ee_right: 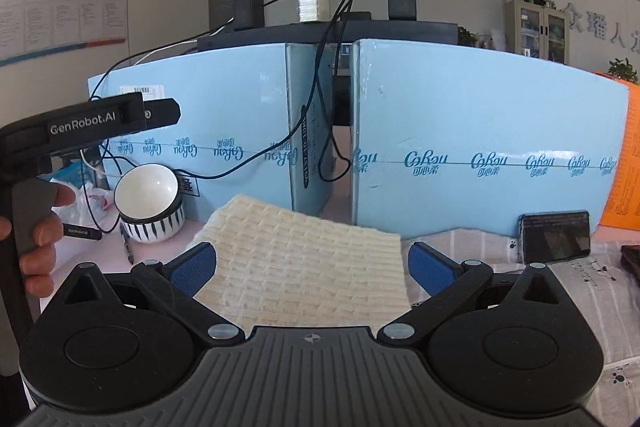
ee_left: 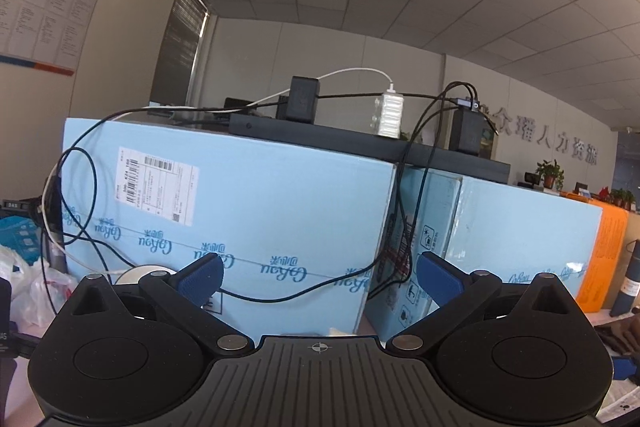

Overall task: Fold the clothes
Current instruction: 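Swing both tools toward the cream knit sweater on the sheet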

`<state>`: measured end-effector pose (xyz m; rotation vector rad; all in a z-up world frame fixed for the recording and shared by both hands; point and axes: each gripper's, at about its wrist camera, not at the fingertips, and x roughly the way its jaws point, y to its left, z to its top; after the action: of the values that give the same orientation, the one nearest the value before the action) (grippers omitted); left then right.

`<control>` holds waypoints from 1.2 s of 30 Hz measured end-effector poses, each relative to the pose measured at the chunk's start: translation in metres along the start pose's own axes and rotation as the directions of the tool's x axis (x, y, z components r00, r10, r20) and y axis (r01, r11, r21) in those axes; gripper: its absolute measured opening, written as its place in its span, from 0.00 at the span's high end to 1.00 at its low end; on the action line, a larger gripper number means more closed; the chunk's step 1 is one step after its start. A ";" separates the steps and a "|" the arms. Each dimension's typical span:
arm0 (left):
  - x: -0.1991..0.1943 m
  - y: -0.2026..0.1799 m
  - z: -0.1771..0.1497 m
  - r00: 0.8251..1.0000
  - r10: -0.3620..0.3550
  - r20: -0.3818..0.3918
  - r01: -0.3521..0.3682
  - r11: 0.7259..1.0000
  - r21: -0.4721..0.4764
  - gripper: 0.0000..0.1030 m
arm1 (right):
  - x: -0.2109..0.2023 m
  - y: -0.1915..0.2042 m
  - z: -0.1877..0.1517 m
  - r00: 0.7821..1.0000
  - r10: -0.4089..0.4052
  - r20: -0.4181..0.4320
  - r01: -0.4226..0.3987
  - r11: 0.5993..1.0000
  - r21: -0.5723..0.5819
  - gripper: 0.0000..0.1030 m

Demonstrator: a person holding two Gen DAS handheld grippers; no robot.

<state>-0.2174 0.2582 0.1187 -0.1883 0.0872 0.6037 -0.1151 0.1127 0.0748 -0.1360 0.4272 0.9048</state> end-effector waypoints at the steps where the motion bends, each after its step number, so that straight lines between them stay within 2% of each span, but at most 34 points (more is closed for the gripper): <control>1: -0.002 0.001 0.000 1.000 -0.010 0.007 0.010 1.000 0.007 0.00 | 0.003 0.001 -0.002 1.000 0.005 -0.019 -0.005 1.000 0.011 0.00; 8: -0.017 -0.006 -0.007 0.997 -0.058 0.052 0.048 0.985 0.166 0.00 | 0.011 -0.001 -0.010 0.990 0.044 -0.136 -0.023 0.988 0.149 0.00; 11: -0.030 -0.007 -0.007 0.989 -0.115 0.094 0.094 0.975 0.203 0.00 | 0.011 0.003 -0.009 0.989 0.045 -0.140 -0.025 0.990 0.142 0.00; 15: -0.046 -0.012 -0.001 0.983 -0.137 0.125 0.099 0.957 0.271 0.00 | 0.015 0.013 -0.006 0.977 0.117 -0.176 -0.092 0.985 0.144 0.00; 16: -0.051 -0.014 0.001 0.982 -0.137 0.129 0.092 0.949 0.303 0.00 | 0.014 0.015 -0.002 0.977 0.123 -0.172 -0.100 0.985 0.139 0.00; 18: -0.063 -0.017 0.007 0.985 -0.090 0.145 0.021 0.909 0.417 0.00 | 0.008 0.020 0.005 0.978 0.146 -0.148 -0.126 0.983 0.134 0.00; 21: -0.083 0.001 0.032 0.991 -0.011 0.135 -0.053 0.884 0.464 0.00 | 0.001 0.027 0.012 0.973 0.200 -0.117 -0.186 0.975 0.126 0.00; 23: -0.095 0.013 0.046 0.985 0.085 0.152 -0.154 0.835 0.528 0.00 | -0.002 0.033 0.013 0.964 0.240 -0.110 -0.228 0.967 0.115 0.00; 25: -0.112 0.028 0.061 0.967 0.179 0.180 -0.251 0.787 0.564 0.00 | -0.003 0.037 0.013 0.955 0.274 -0.110 -0.263 0.959 0.104 0.00; 26: -0.120 0.037 0.069 0.960 0.213 0.184 -0.280 0.781 0.558 0.00 | -0.003 0.037 0.013 0.951 0.288 -0.112 -0.277 0.955 0.105 0.00; 27: -0.131 0.048 0.076 0.946 0.254 0.201 -0.323 0.758 0.566 0.00 | -0.003 0.036 0.014 0.946 0.301 -0.116 -0.290 0.951 0.107 0.00; 29: -0.152 0.067 0.087 0.898 0.355 0.261 -0.438 0.651 0.620 0.00 | -0.003 0.036 0.015 0.937 0.328 -0.122 -0.316 0.942 0.112 0.00; 30: -0.162 0.076 0.093 0.867 0.403 0.292 -0.490 0.585 0.646 0.00 | -0.004 0.034 0.017 0.935 0.334 -0.122 -0.321 0.940 0.114 0.00; 32: -0.181 0.090 0.101 0.785 0.508 0.354 -0.575 0.385 0.722 0.00 | -0.005 0.031 0.020 0.935 0.332 -0.126 -0.318 0.940 0.121 0.00; 33: -0.191 0.095 0.108 0.734 0.568 0.373 -0.608 0.304 0.733 0.00 | -0.005 0.030 0.021 0.936 0.326 -0.132 -0.310 0.942 0.129 0.00; 34: -0.200 0.098 0.114 0.691 0.611 0.387 -0.628 0.241 0.740 0.00 | -0.005 0.027 0.023 0.935 0.325 -0.142 -0.305 0.941 0.148 0.00; 36: -0.206 0.085 0.120 0.753 0.570 0.330 -0.585 0.350 0.732 0.00 | -0.002 0.023 0.027 0.930 0.330 -0.162 -0.297 0.935 0.195 0.00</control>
<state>-0.4314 0.2364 0.2514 0.8142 0.4265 1.2369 -0.1261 0.1331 0.1020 0.0016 0.7179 1.1718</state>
